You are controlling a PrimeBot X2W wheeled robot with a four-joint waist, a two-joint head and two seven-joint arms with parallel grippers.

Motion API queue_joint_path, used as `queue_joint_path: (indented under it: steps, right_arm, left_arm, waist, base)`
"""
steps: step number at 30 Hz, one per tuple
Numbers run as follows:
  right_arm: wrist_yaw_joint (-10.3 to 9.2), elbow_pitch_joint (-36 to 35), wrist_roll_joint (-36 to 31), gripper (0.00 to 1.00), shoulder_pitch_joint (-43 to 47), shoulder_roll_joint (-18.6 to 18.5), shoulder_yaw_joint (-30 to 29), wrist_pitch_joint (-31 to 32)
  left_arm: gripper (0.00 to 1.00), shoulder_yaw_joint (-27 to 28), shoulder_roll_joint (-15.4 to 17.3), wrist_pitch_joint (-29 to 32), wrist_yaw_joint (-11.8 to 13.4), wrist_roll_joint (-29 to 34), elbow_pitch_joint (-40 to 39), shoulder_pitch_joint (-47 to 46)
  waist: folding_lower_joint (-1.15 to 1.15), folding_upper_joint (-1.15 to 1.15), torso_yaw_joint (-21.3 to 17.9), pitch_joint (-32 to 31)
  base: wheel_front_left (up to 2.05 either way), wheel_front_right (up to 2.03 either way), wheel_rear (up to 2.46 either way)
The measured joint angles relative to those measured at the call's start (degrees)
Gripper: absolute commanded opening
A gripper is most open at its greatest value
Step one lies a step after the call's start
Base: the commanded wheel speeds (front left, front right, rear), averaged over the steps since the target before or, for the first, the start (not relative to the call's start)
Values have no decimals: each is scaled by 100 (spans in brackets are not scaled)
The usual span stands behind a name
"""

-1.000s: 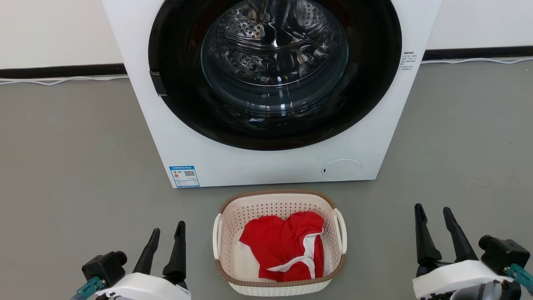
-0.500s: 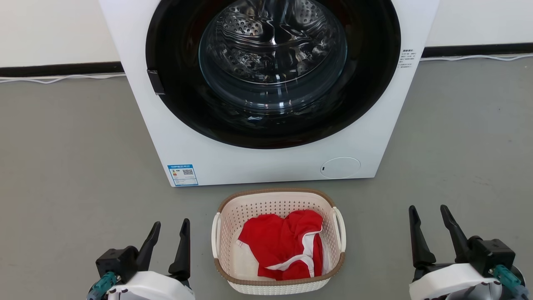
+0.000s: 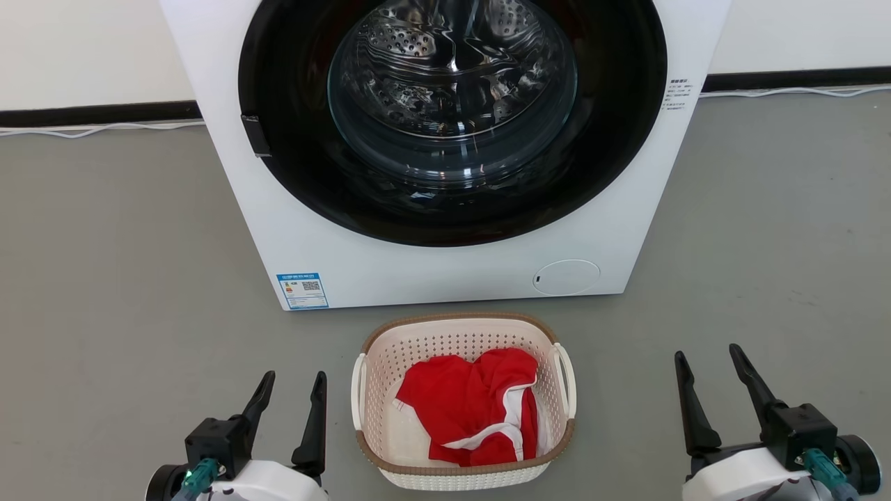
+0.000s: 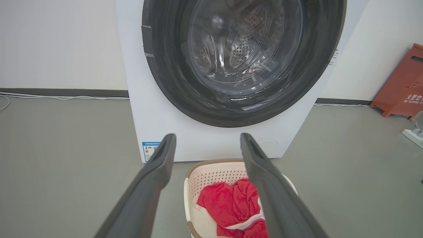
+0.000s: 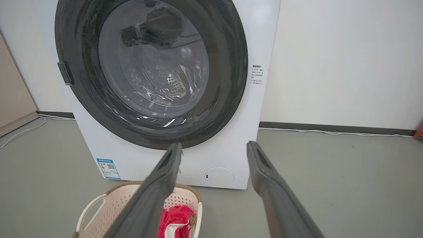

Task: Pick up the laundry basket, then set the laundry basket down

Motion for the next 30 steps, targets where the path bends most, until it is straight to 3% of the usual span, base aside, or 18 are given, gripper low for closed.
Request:
queue_joint_path:
  steps: [16, 30]
  right_arm:
    - [1, 133, -9, 100, -19, -1, -131, -3]
    - [4, 278, -12, 100, -761, -10, -141, -4]
  left_arm:
    - [100, 4, 2, -12, 0, 81, 85, -4]
    - [100, -105, -1, -30, 59, 89, 268, -732]
  waist:
    - [0, 0, 2, 51]
    - [0, 0, 23, 836]
  base:
    - [0, 0, 0]
    - [0, 0, 0]
